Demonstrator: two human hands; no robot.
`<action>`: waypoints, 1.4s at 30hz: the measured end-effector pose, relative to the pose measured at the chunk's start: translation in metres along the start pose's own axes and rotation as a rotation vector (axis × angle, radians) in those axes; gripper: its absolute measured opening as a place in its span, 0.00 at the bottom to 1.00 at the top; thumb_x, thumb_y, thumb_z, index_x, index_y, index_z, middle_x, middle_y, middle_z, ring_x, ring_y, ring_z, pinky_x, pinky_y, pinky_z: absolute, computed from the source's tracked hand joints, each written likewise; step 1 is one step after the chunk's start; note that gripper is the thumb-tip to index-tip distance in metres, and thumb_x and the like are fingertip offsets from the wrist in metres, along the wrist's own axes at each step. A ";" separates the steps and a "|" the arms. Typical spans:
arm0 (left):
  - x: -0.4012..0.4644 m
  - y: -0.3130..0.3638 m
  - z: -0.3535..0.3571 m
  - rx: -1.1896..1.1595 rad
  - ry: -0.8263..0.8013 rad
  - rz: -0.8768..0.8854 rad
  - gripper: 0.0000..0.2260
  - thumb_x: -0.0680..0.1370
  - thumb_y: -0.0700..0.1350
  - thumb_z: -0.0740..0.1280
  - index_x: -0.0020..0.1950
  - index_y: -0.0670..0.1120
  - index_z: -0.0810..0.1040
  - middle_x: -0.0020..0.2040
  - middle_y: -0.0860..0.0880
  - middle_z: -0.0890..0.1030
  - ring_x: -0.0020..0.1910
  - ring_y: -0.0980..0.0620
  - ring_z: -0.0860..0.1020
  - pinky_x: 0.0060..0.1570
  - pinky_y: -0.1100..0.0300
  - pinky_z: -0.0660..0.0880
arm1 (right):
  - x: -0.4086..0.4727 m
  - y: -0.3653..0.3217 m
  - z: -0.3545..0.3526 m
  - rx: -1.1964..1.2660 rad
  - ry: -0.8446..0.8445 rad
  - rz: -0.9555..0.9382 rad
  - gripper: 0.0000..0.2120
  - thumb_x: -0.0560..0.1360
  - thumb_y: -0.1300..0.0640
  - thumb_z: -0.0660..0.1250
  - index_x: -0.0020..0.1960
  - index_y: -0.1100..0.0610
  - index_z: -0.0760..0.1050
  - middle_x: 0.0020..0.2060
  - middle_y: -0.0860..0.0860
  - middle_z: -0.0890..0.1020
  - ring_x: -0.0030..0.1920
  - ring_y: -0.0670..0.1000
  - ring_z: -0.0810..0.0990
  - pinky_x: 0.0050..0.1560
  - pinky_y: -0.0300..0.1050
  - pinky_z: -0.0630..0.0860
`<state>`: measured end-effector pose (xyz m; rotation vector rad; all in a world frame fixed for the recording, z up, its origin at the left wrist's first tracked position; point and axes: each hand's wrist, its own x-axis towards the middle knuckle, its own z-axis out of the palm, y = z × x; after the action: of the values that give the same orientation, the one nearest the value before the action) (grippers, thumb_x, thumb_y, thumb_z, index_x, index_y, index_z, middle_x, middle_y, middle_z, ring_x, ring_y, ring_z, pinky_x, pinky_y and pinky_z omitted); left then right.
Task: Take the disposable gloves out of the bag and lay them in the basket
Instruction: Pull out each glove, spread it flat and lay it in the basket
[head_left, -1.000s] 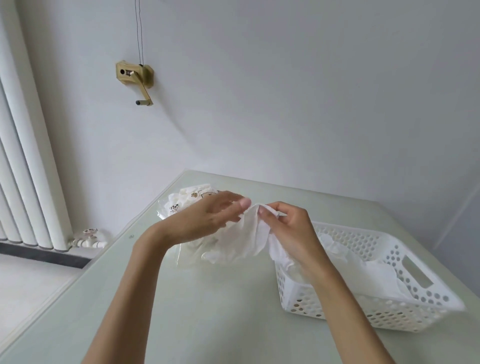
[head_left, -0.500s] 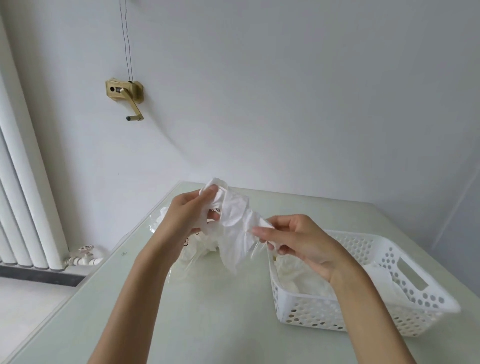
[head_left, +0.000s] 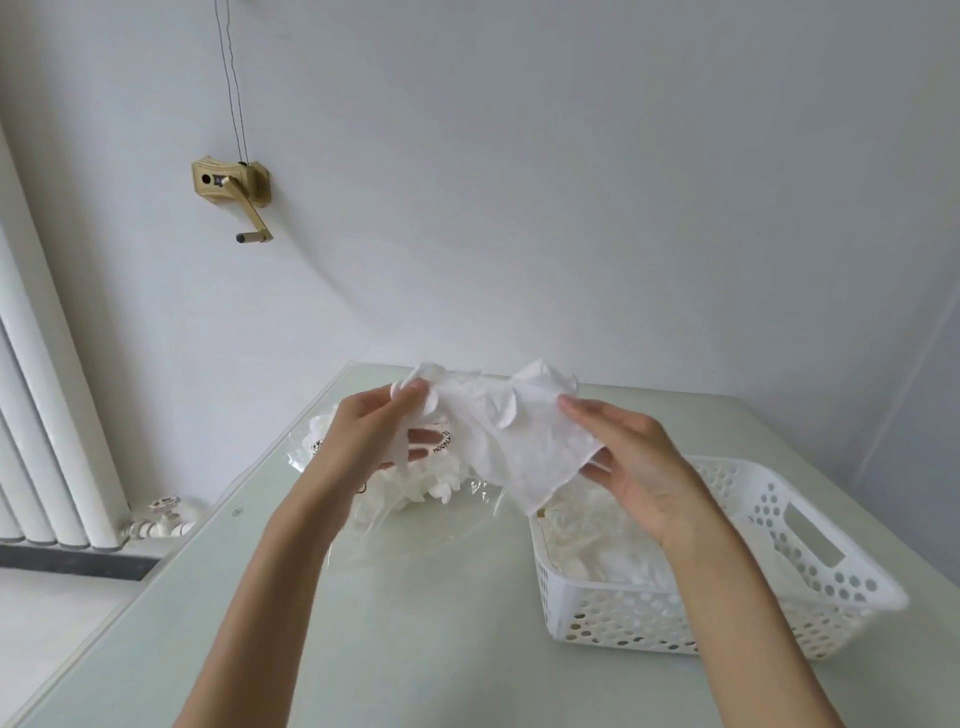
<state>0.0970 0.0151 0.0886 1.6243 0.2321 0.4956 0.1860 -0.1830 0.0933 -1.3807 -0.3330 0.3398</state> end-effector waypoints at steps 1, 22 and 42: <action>-0.001 -0.002 -0.004 0.137 -0.073 0.006 0.13 0.81 0.49 0.62 0.48 0.42 0.82 0.39 0.47 0.85 0.36 0.54 0.82 0.39 0.64 0.77 | -0.001 -0.004 -0.003 0.001 0.051 -0.040 0.07 0.72 0.56 0.70 0.48 0.58 0.81 0.39 0.50 0.85 0.41 0.48 0.82 0.45 0.39 0.77; -0.008 -0.009 0.032 0.262 -0.554 0.198 0.07 0.71 0.48 0.75 0.40 0.45 0.82 0.35 0.50 0.79 0.34 0.55 0.73 0.37 0.61 0.69 | -0.035 -0.042 -0.029 -0.613 -0.103 -0.280 0.11 0.66 0.49 0.73 0.43 0.55 0.84 0.39 0.57 0.85 0.36 0.52 0.79 0.36 0.39 0.74; 0.009 0.006 0.068 0.019 -0.119 0.210 0.11 0.80 0.51 0.64 0.48 0.47 0.83 0.42 0.51 0.80 0.45 0.56 0.76 0.60 0.54 0.73 | -0.011 -0.037 -0.030 -0.595 0.586 -0.810 0.15 0.79 0.48 0.62 0.39 0.56 0.75 0.20 0.48 0.60 0.24 0.48 0.56 0.27 0.40 0.55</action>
<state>0.1347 -0.0428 0.0930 1.6995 -0.0235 0.5559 0.1905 -0.2202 0.1244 -1.7088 -0.4878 -0.8827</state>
